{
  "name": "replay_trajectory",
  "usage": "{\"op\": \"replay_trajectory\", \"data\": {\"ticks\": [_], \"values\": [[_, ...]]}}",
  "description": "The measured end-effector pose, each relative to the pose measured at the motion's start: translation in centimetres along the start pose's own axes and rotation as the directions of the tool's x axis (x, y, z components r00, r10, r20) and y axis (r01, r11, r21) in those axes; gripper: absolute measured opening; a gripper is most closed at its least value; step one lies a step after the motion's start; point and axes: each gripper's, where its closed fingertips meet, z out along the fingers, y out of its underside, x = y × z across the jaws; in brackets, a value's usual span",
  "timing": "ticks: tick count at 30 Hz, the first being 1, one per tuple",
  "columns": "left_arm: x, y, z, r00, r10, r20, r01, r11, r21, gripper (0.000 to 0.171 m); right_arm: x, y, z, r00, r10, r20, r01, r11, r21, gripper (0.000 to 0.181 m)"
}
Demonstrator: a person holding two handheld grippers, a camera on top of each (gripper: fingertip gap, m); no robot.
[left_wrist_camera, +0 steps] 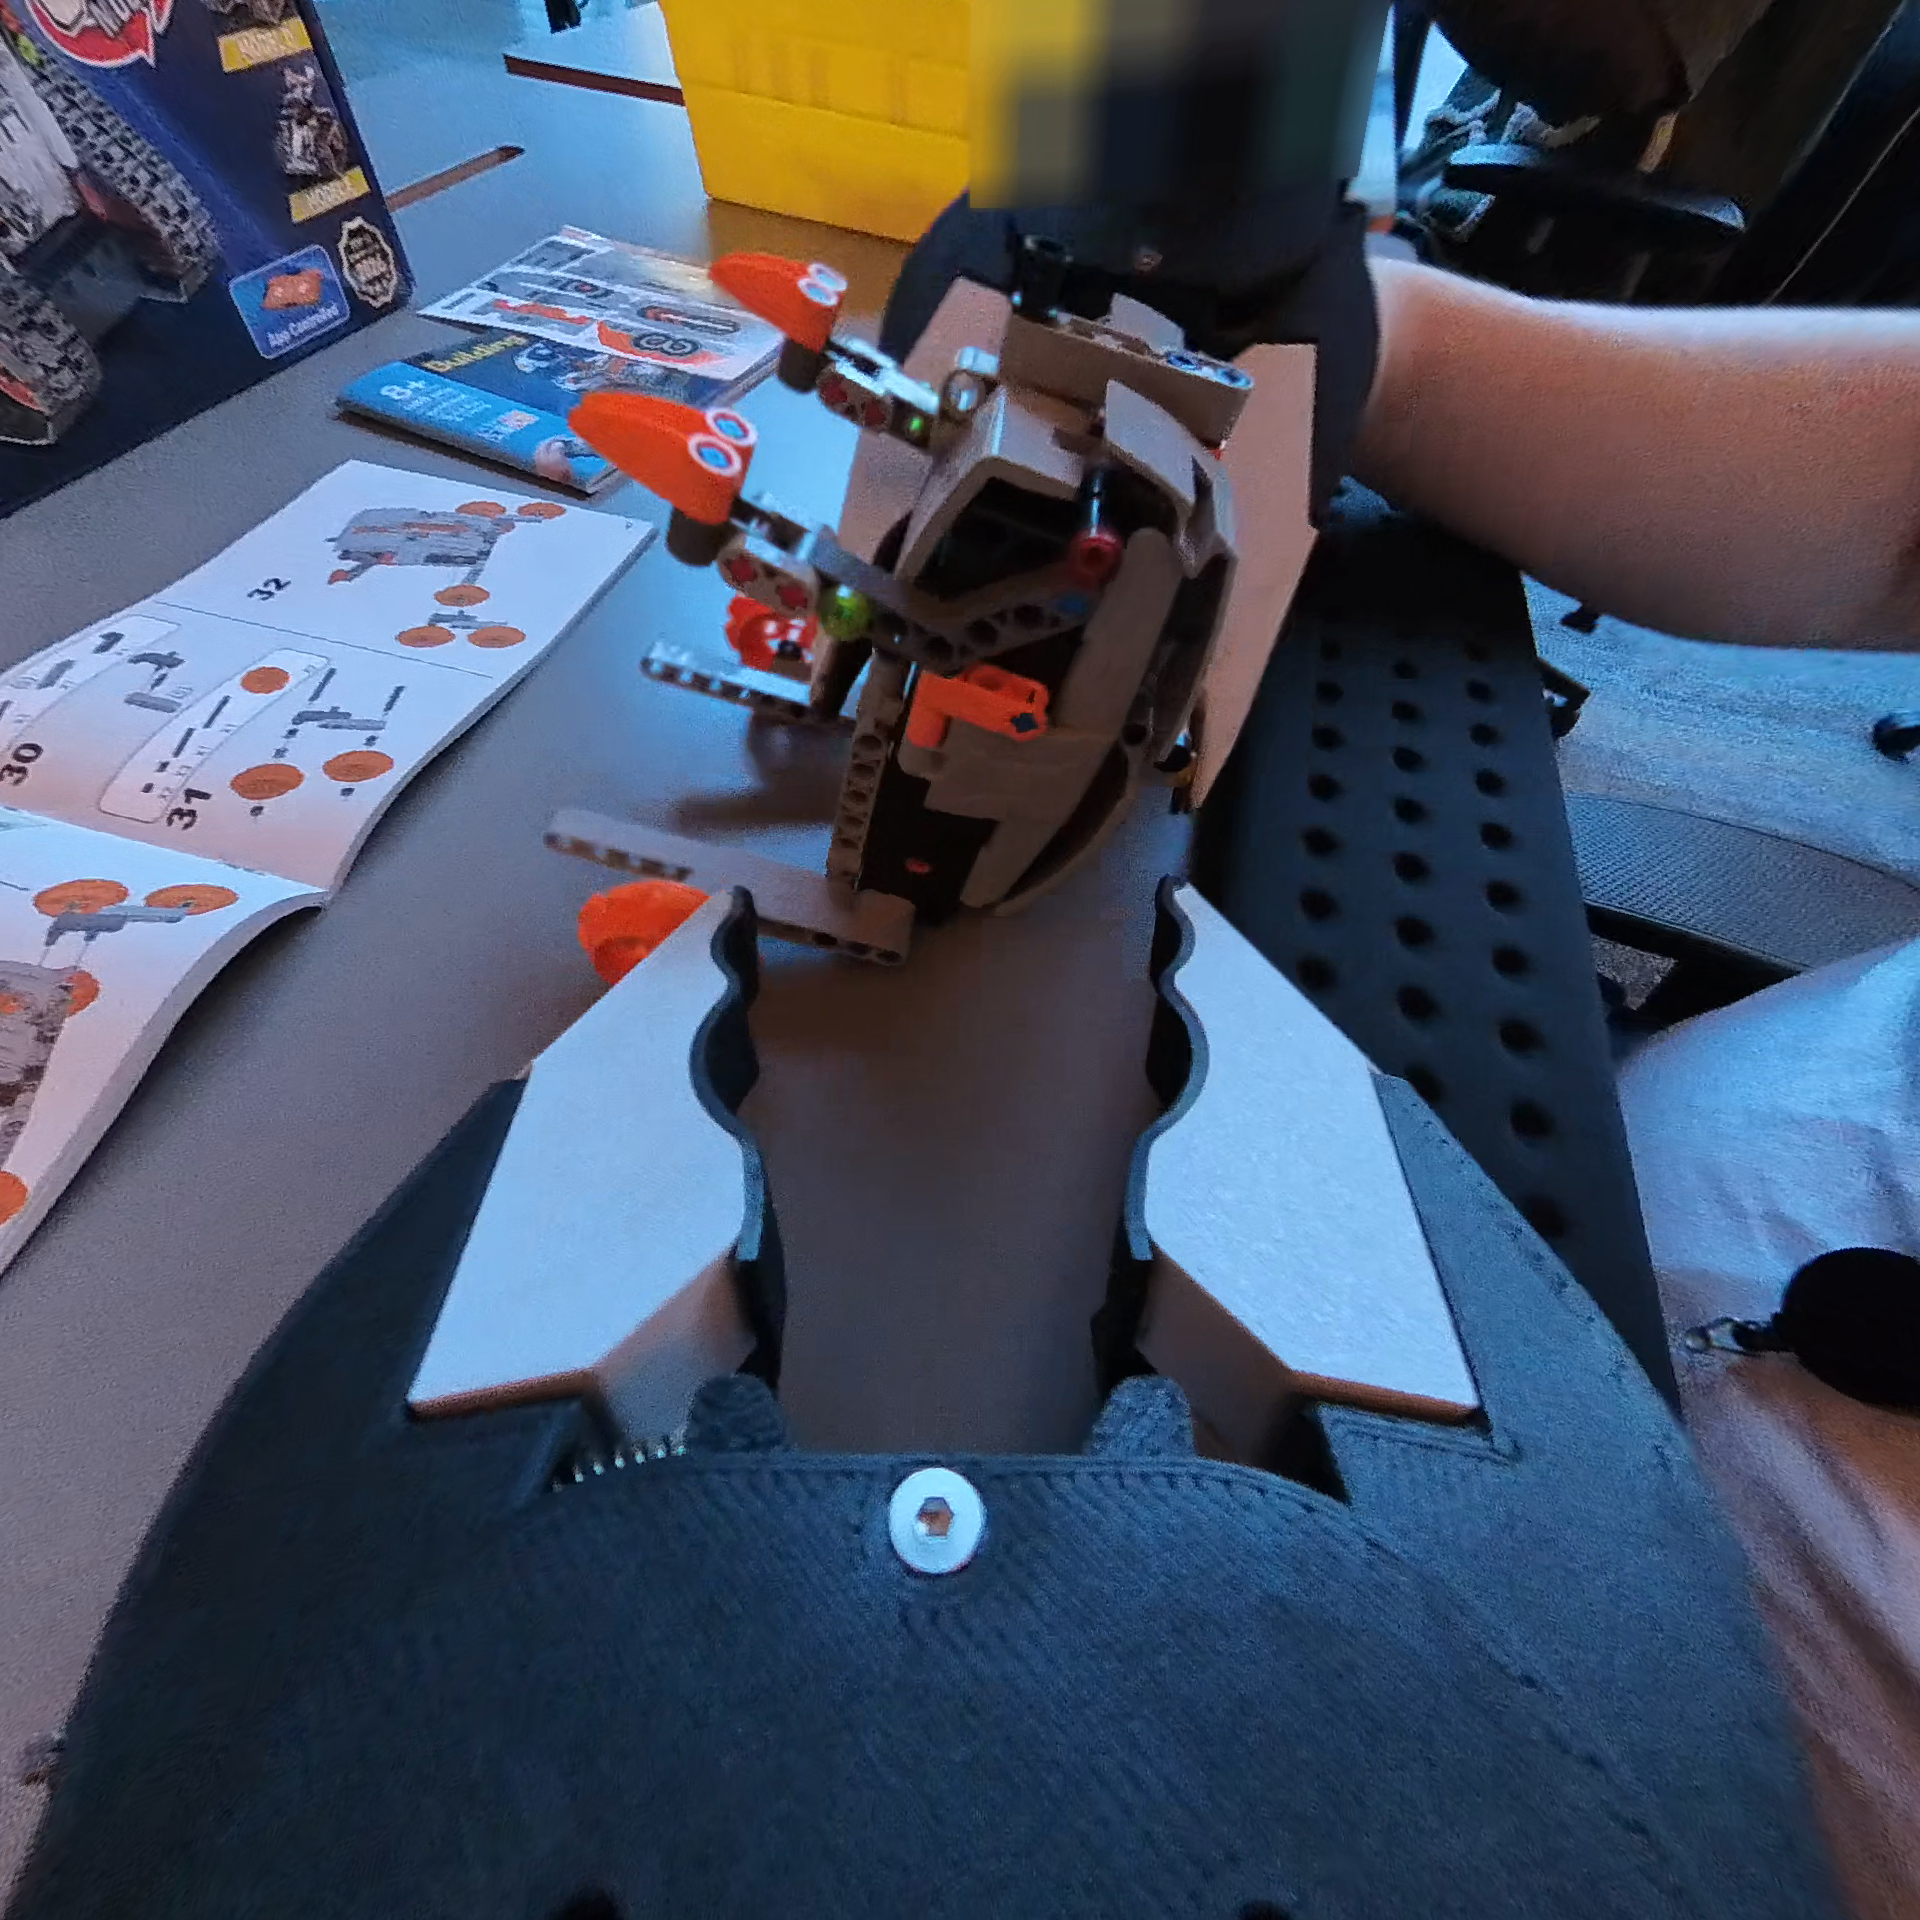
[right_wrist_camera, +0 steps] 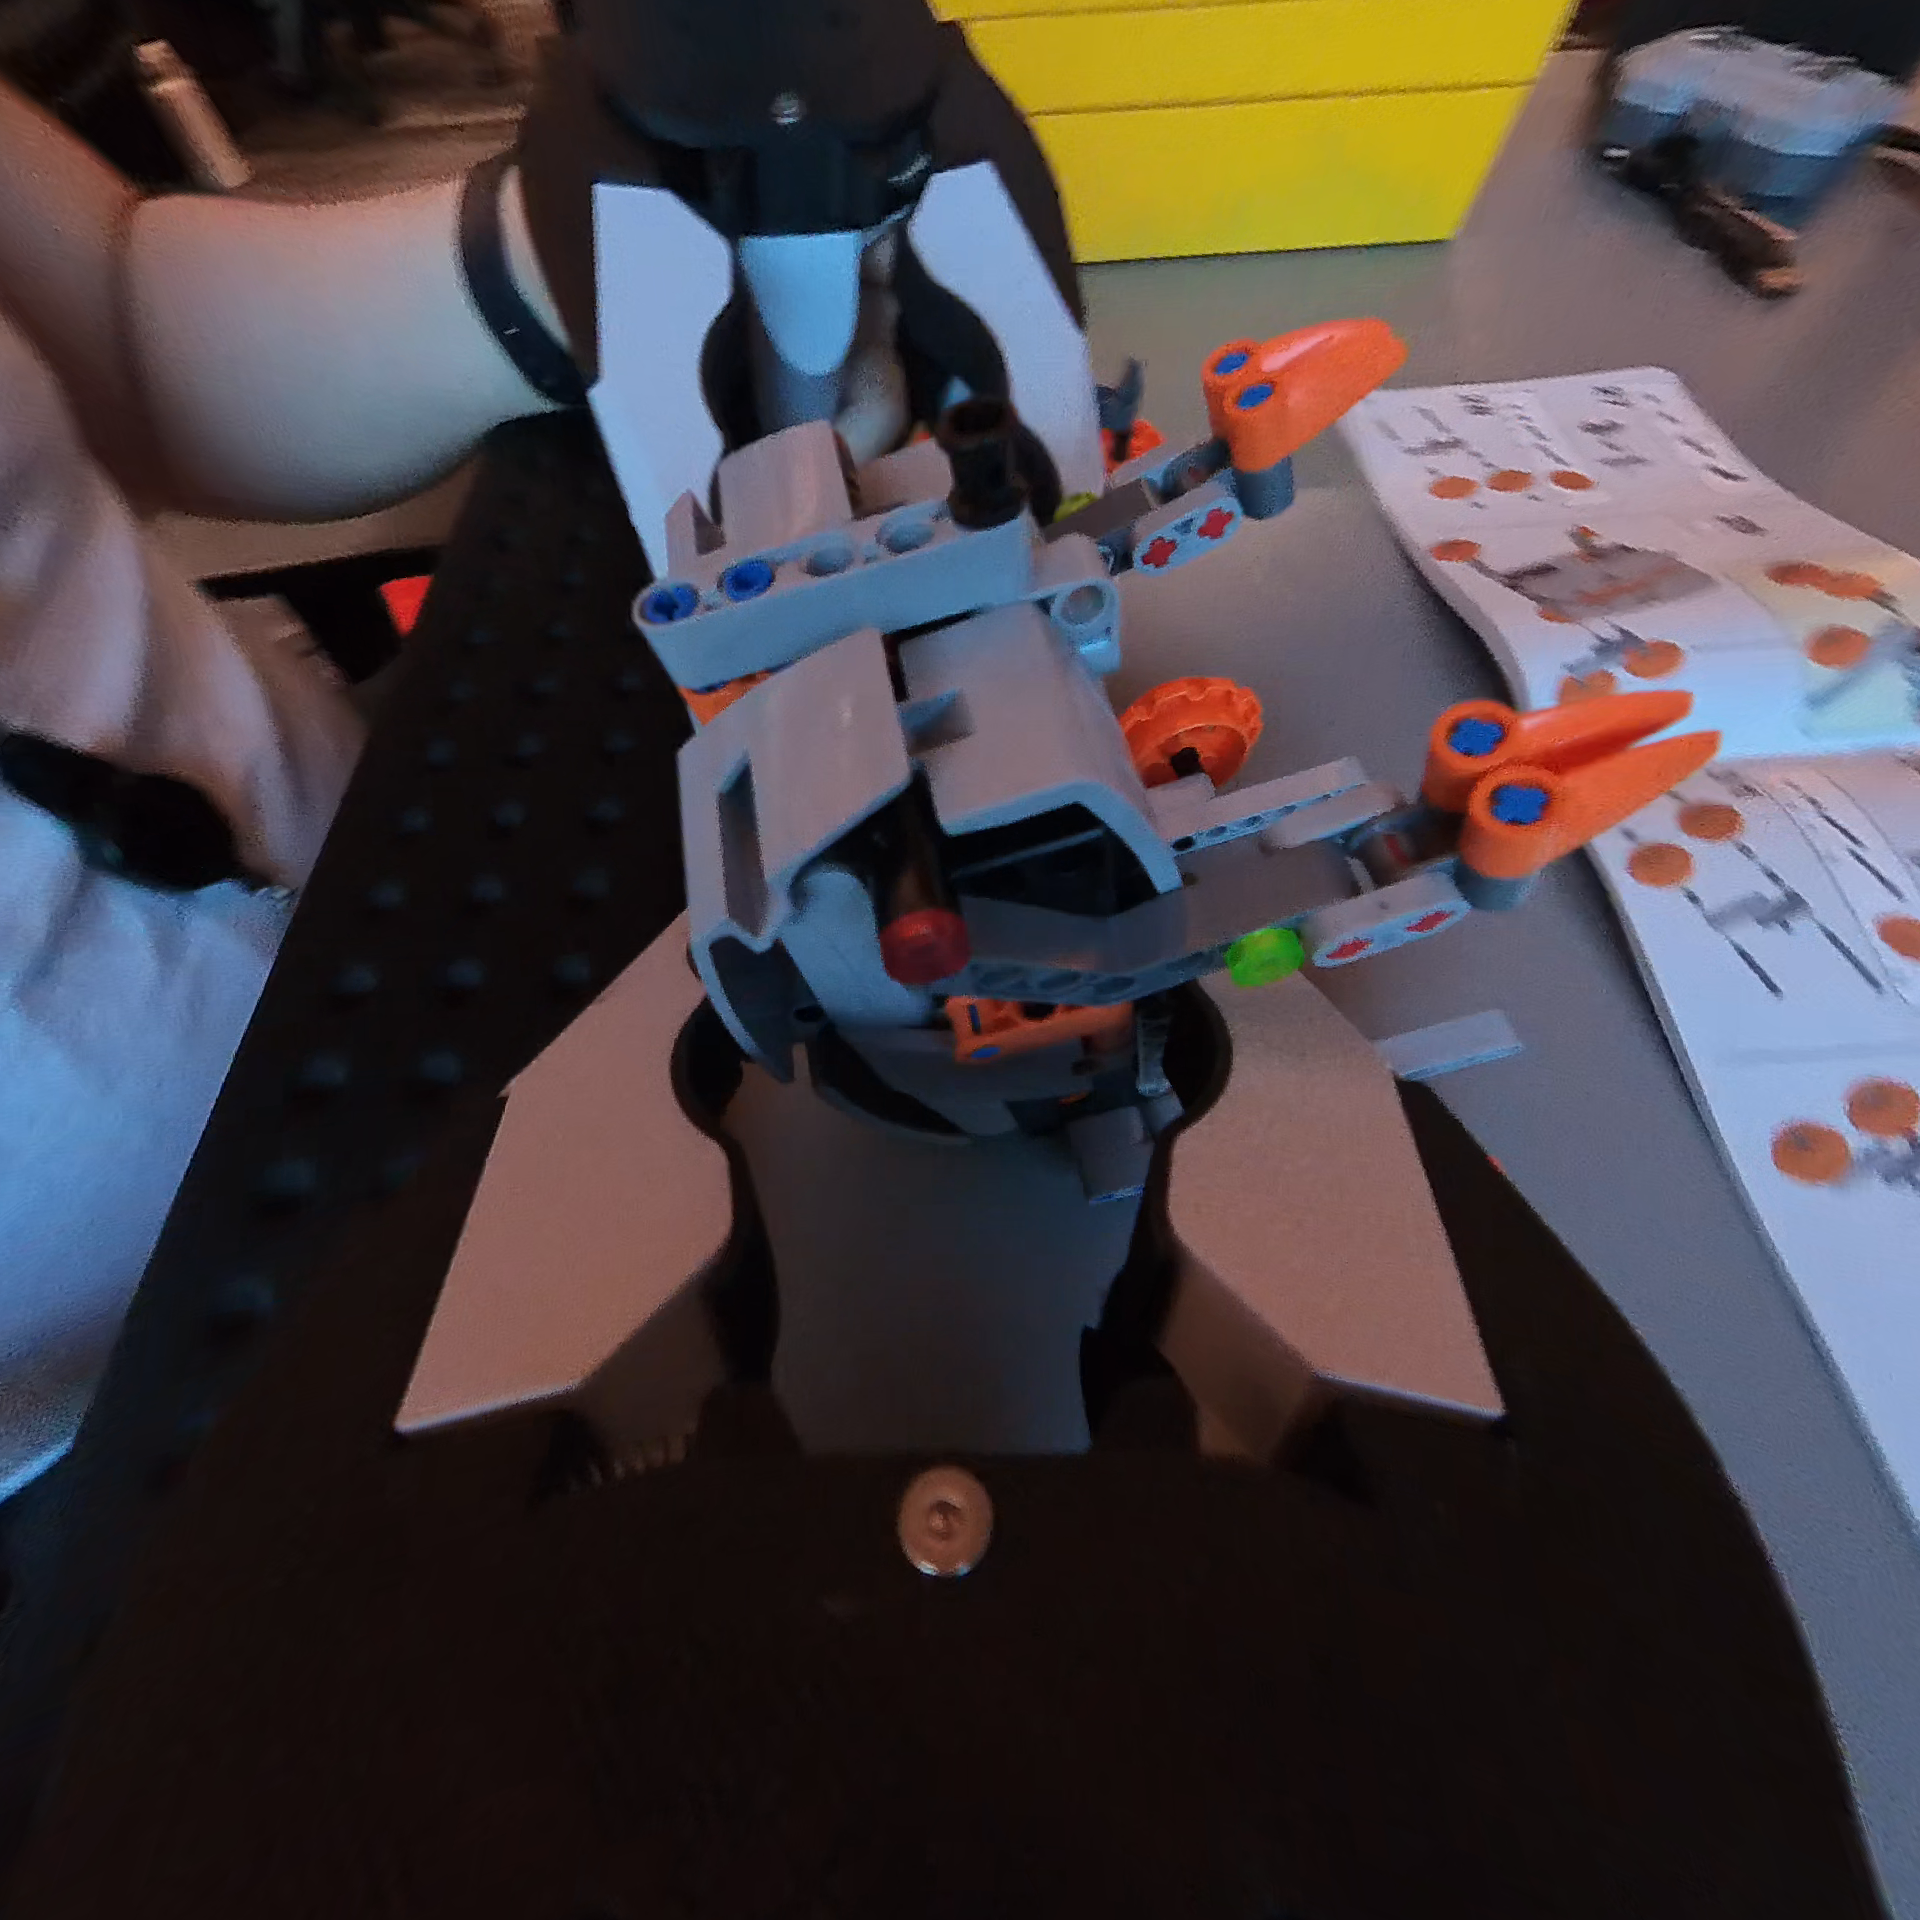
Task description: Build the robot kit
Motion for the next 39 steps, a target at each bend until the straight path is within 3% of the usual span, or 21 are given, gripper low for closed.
{"op": "replay_trajectory", "data": {"ticks": [5,10,18,27,35,39], "values": [[-0.4,-0.4,-0.1,0.993,0.092,0.078,-0.093,0.996,0.003,0.075,0.0,-0.4,0.7,0.964,-0.106,0.244,0.103,0.994,0.024,0.084],[-0.4,-0.3,0.7,0.991,0.089,0.097,-0.089,0.996,-0.007,0.076,0.4,-0.6,1.0,0.923,-0.132,0.362,0.114,0.991,0.07,0.085],[-0.3,0.2,2.5,0.975,0.144,0.168,-0.13,0.987,-0.094,0.071,0.1,-0.1,-0.3,0.937,-0.134,0.321,0.101,0.988,0.117,0.085],[1.1,-0.6,3.5,0.979,0.164,0.122,-0.157,0.986,-0.064,0.055,-0.8,-0.4,-0.7,0.899,-0.11,0.424,0.058,0.989,0.132,0.086],[0.5,0.2,3.7,0.953,0.239,0.188,-0.215,0.967,-0.137,0.054,1.1,0.2,-1.6,0.918,-0.071,0.39,0.029,0.993,0.112,0.09],[0.3,0.2,3.6,0.961,0.203,0.186,-0.183,0.976,-0.119,0.054,2.2,0.3,-2.2,0.928,-0.029,0.373,-0.016,0.993,0.116,0.089]]}}
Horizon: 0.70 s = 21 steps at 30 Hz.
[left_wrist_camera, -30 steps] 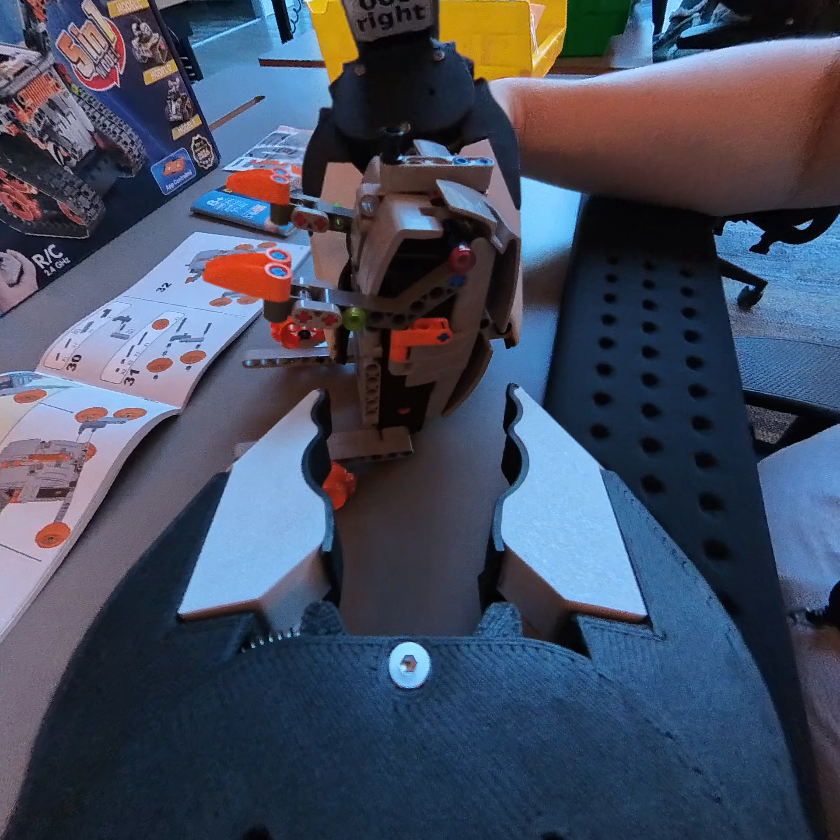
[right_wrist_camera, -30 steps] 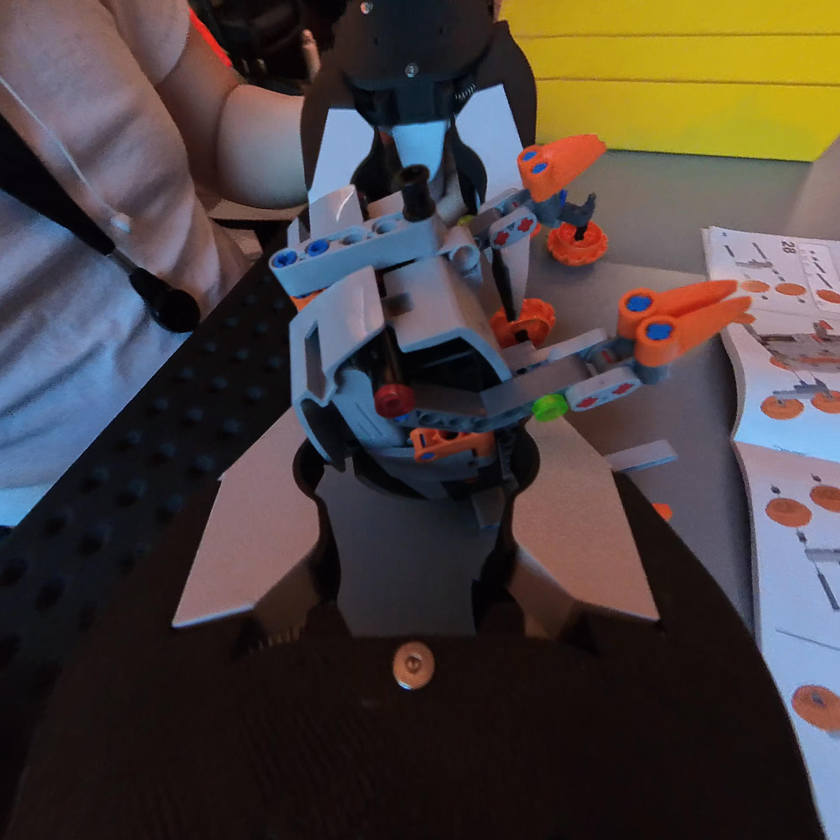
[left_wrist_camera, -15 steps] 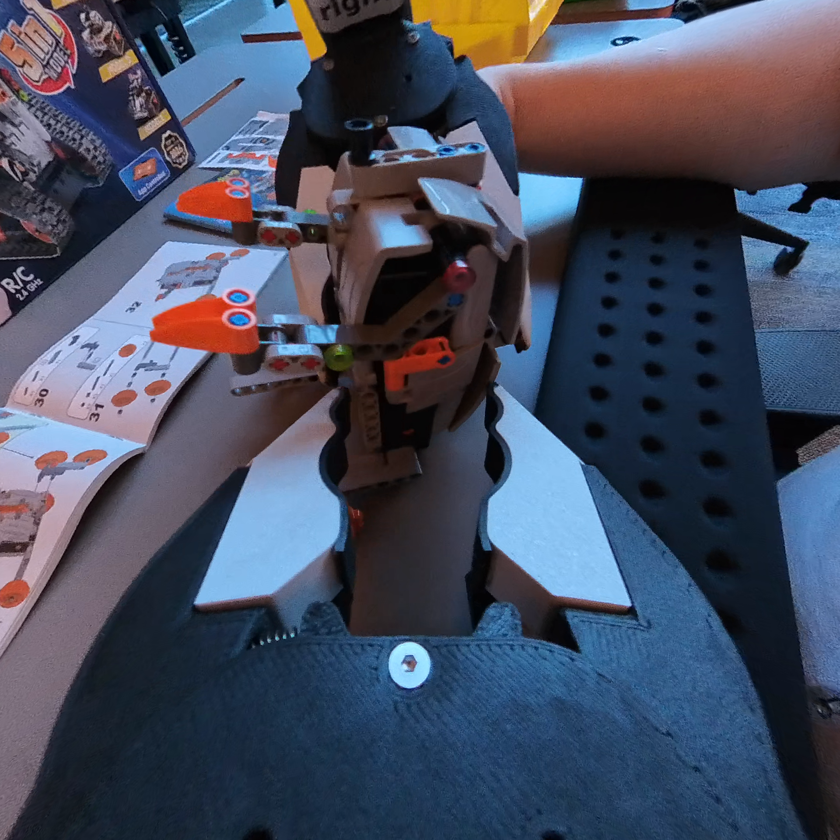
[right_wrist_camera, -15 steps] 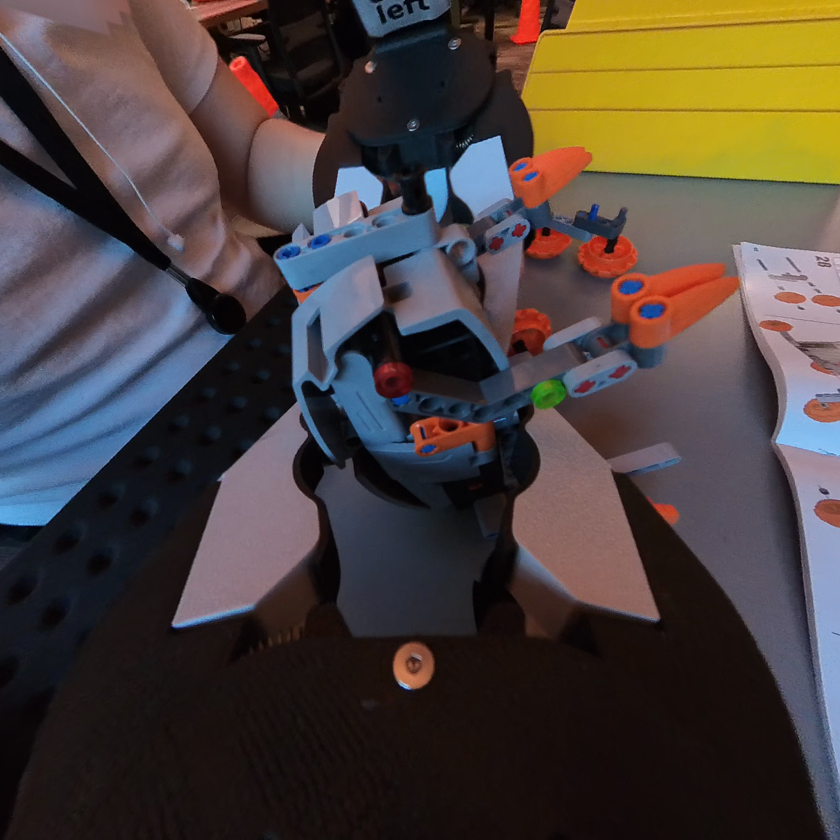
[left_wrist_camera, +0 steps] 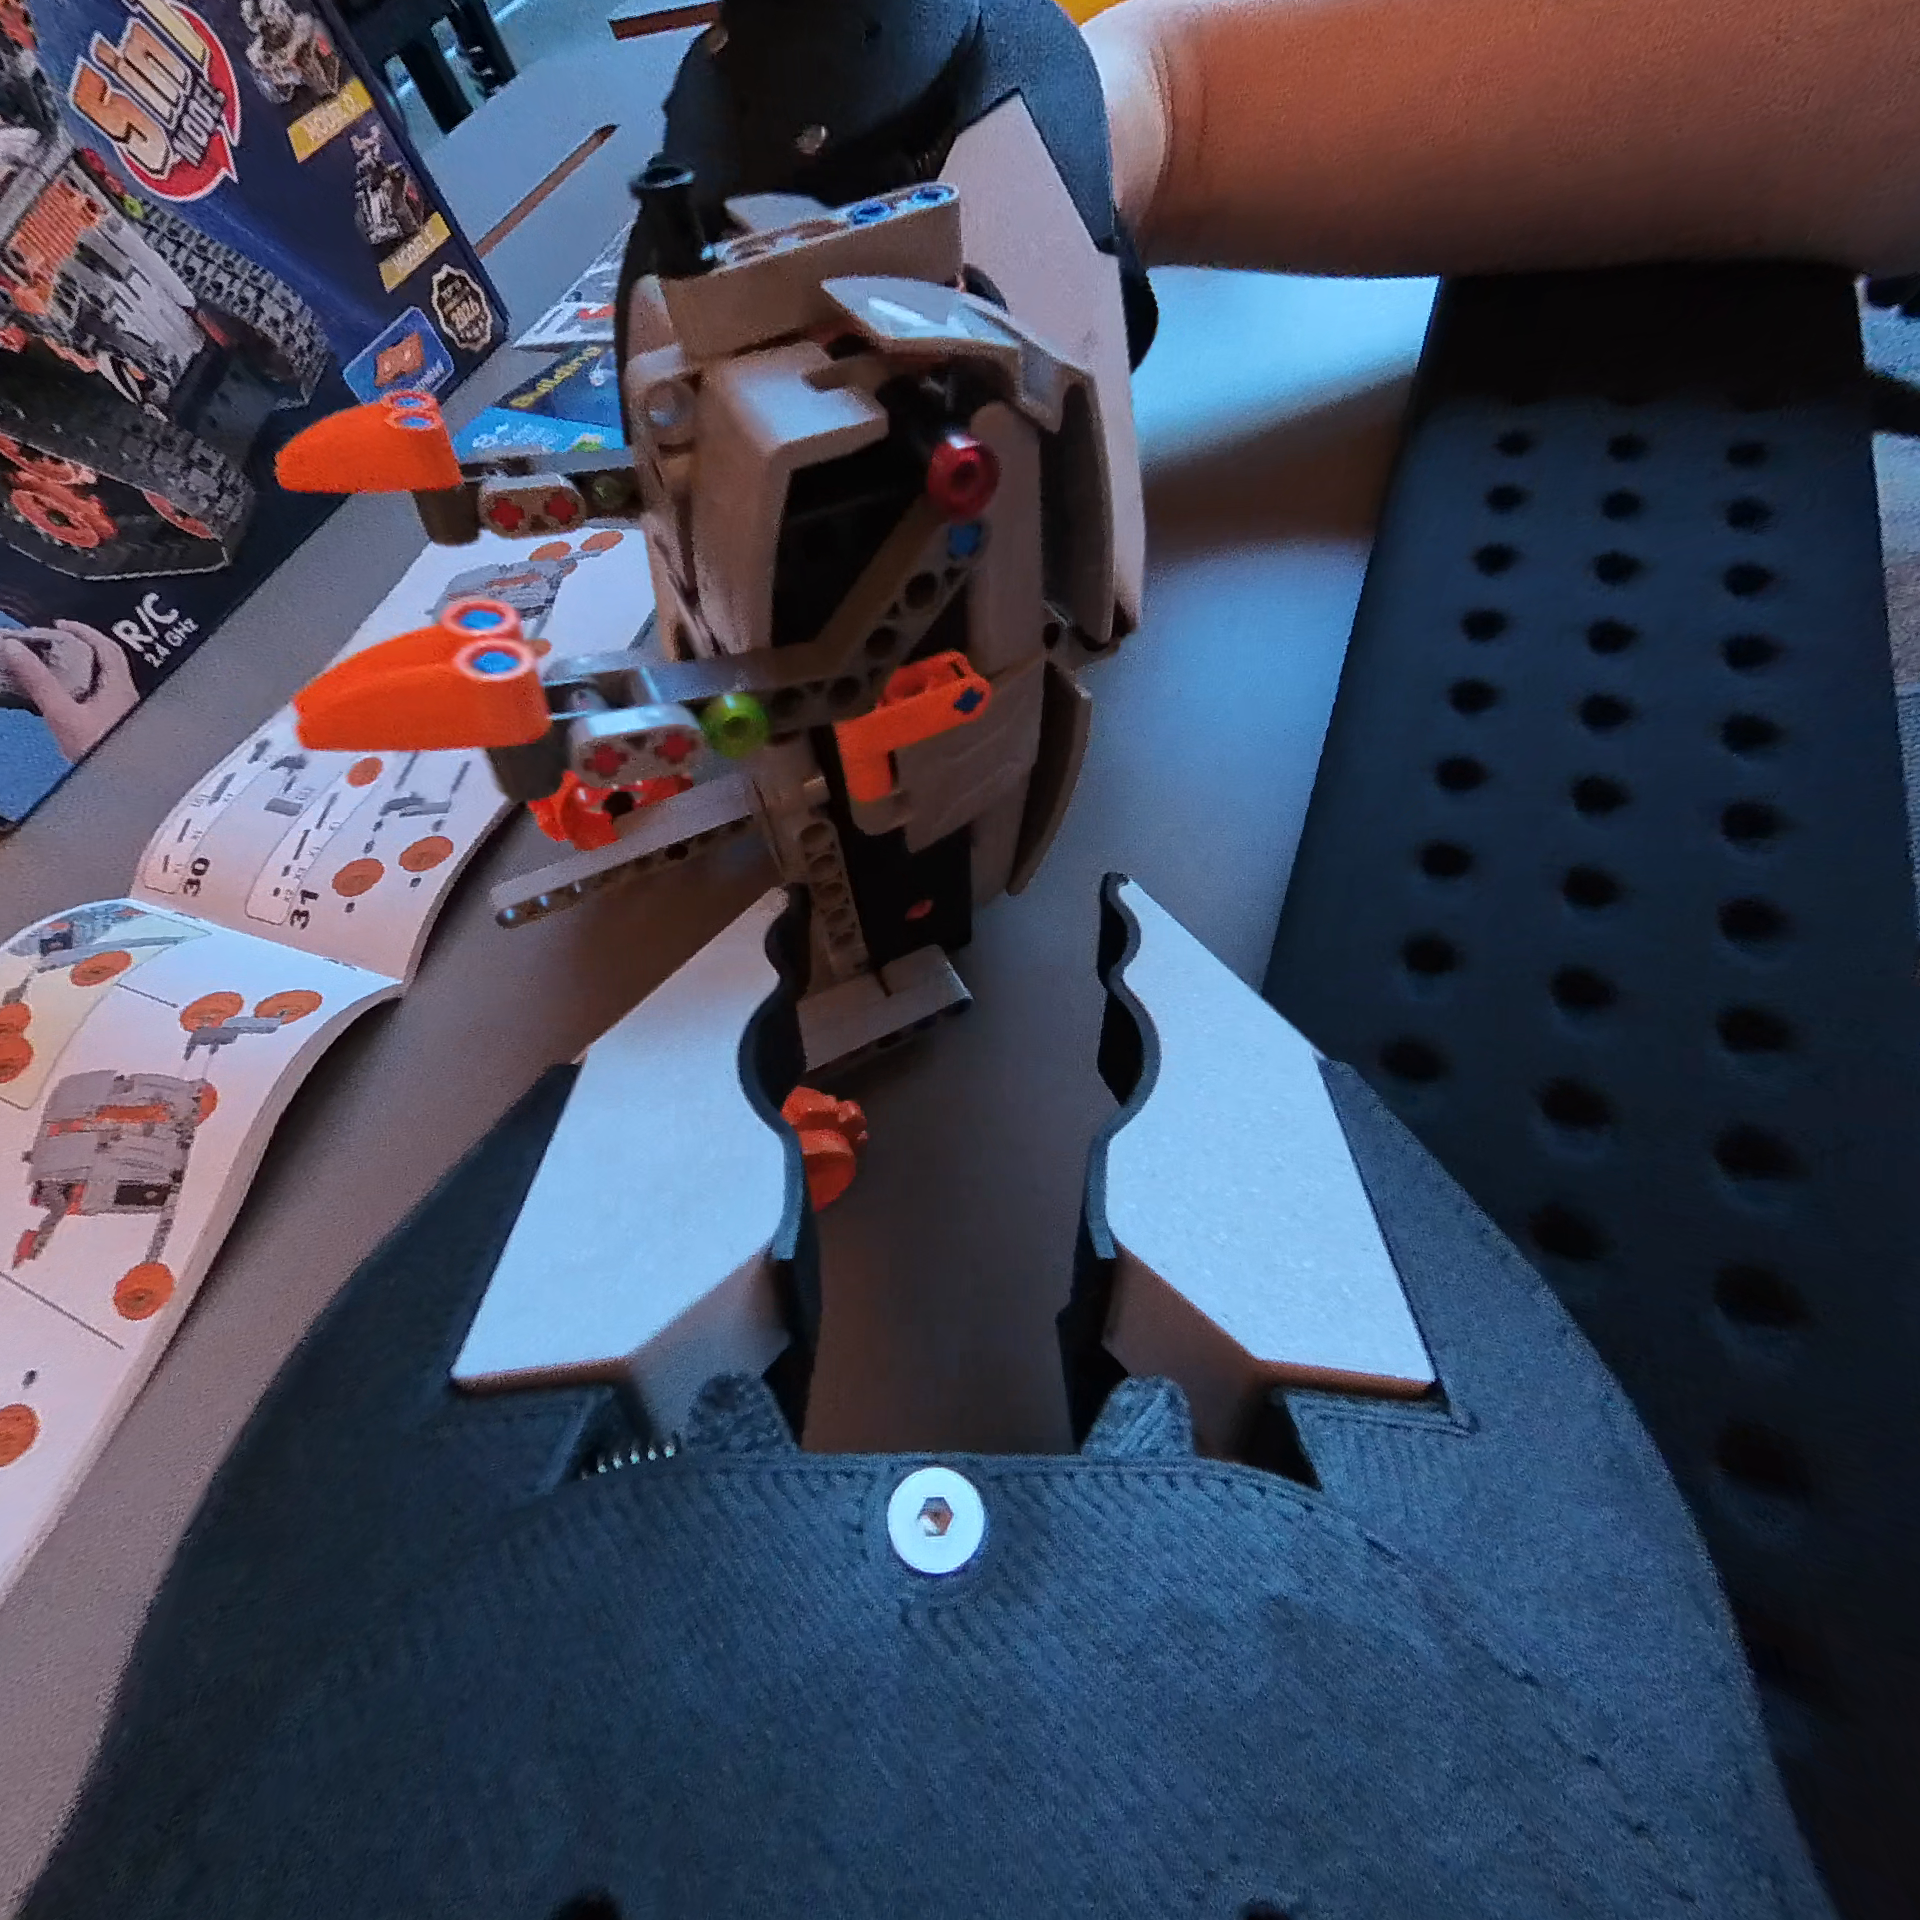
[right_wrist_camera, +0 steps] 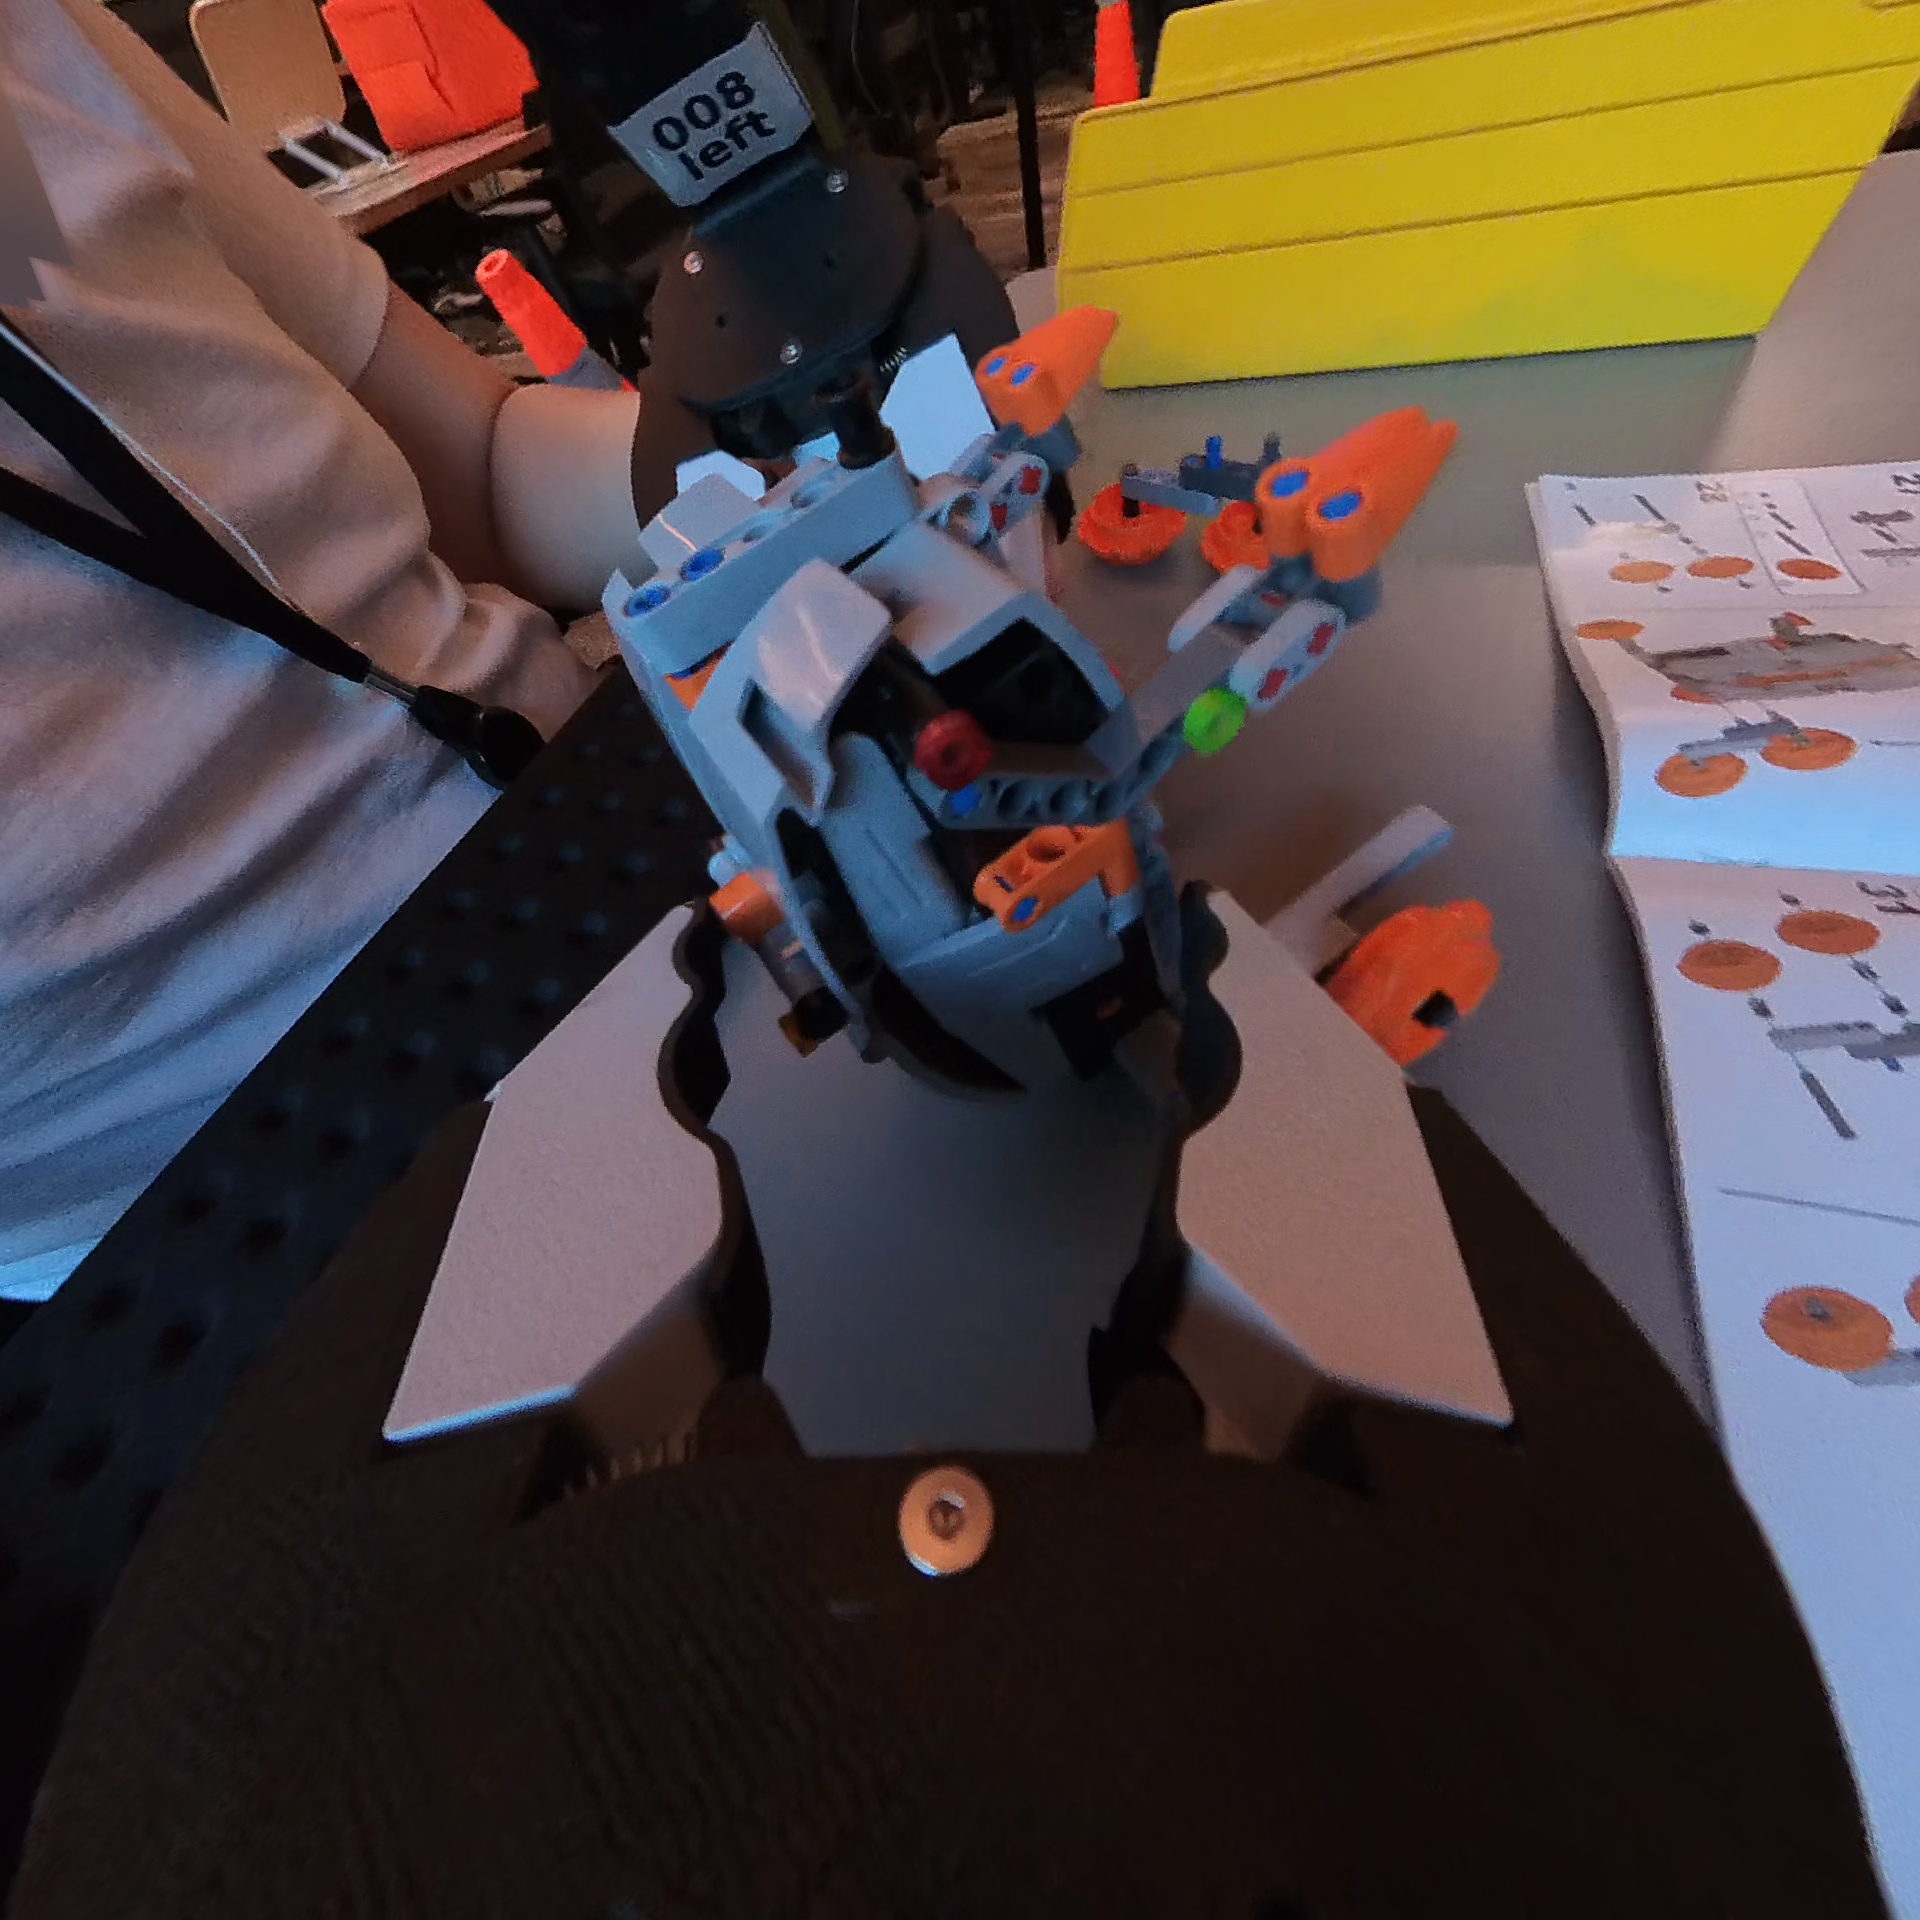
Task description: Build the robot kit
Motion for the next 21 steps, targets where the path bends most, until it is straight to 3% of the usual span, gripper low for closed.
{"op": "replay_trajectory", "data": {"ticks": [6,10,15,21], "values": [[-1.8,-0.3,-1.2,0.995,-0.083,0.056,0.08,0.995,0.054,0.053,1.1,-1.0,-1.7,0.991,0.077,-0.107,-0.071,0.996,0.061,0.081],[-4.2,0.3,-2.9,0.977,-0.143,0.159,0.134,0.989,0.07,0.048,1.2,-2.2,-2.6,0.962,0.102,-0.254,-0.081,0.992,0.093,0.093],[-5.4,3.3,-3.5,0.965,-0.185,0.184,0.199,0.978,-0.058,0.057,-0.3,-1.5,-2.6,0.844,0.182,-0.504,-0.13,0.982,0.138,0.122],[-6.1,2.2,-5.6,0.96,-0.188,0.209,0.185,0.982,0.031,0.052,-0.4,-3.0,-1.7,0.633,0.25,-0.732,-0.108,0.966,0.236,0.103]]}}
